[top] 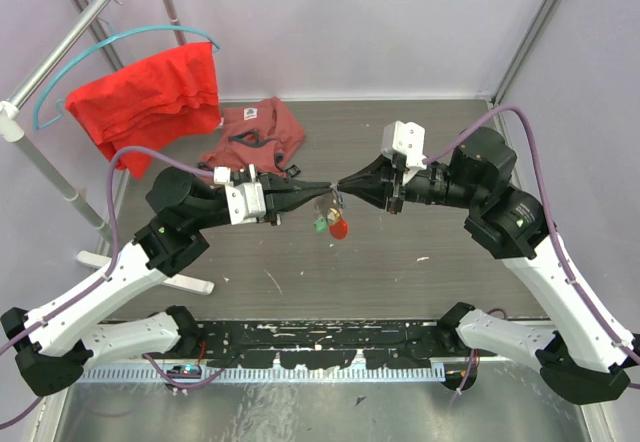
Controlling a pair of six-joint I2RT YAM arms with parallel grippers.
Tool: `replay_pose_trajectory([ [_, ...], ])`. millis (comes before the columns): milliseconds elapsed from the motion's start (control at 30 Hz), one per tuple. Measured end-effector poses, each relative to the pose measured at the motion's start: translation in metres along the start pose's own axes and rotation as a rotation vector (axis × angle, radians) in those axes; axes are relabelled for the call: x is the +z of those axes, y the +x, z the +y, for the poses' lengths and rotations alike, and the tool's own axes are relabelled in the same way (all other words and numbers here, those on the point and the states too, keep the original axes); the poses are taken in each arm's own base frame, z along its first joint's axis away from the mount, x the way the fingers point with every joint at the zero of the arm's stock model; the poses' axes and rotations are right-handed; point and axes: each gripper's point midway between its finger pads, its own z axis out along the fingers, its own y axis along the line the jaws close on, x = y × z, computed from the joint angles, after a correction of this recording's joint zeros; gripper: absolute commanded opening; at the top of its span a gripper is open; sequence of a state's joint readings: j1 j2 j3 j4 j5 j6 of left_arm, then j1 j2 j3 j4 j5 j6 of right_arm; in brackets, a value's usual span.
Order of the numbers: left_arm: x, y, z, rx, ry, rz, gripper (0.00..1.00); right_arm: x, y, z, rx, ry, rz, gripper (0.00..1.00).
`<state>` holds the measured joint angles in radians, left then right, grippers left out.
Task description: Put the keys on the keyring
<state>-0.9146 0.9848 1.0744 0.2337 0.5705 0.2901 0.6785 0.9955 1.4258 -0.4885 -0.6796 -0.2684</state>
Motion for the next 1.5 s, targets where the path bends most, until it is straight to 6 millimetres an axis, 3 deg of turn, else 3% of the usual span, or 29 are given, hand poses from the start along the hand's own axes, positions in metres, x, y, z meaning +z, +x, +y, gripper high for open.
replay_pose_trajectory([
  [400,0.0,0.0,0.0,0.001,0.001,-0.002,0.0,0.007,0.01,0.002,0.028,-0.035,0.025,0.19],
  [833,0.001,-0.003,0.001,0.007,-0.003,-0.011,0.0,-0.009,-0.012,0.007,-0.041,-0.012,-0.037,0.22],
  [1500,0.003,-0.003,-0.002,-0.004,0.019,-0.019,0.0,-0.003,-0.008,0.005,-0.034,-0.022,-0.029,0.33],
])
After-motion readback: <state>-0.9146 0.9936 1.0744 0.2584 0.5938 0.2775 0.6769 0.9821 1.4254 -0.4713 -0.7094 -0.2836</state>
